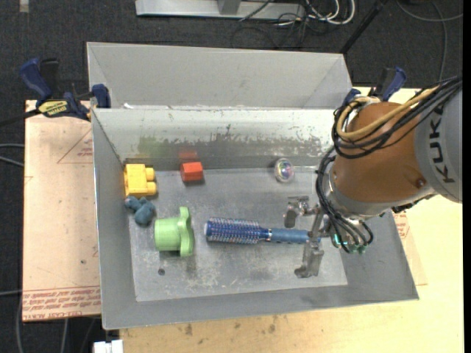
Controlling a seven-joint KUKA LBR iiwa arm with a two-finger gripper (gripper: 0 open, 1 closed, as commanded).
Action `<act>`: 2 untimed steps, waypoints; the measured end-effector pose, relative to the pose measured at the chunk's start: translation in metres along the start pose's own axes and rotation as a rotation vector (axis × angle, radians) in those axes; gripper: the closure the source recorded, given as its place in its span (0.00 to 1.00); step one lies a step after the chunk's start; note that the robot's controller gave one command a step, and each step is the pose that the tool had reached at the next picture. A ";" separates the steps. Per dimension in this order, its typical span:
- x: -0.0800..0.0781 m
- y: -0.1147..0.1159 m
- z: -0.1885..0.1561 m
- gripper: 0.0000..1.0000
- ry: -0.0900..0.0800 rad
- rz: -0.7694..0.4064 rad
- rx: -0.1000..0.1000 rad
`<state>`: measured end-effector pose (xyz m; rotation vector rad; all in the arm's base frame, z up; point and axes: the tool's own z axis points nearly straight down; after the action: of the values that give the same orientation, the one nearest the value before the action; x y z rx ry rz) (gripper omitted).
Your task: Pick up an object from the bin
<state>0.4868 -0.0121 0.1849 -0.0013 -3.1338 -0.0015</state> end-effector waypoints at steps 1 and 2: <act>-0.052 -0.023 0.089 0.00 -0.005 0.008 0.000; -0.052 -0.023 0.085 1.00 -0.009 0.006 0.001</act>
Offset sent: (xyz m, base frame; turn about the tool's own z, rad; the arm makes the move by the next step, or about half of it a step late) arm 0.0510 -0.0231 -0.0849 0.0046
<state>0.5384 -0.0350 0.0997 -0.0104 -3.1431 -0.0006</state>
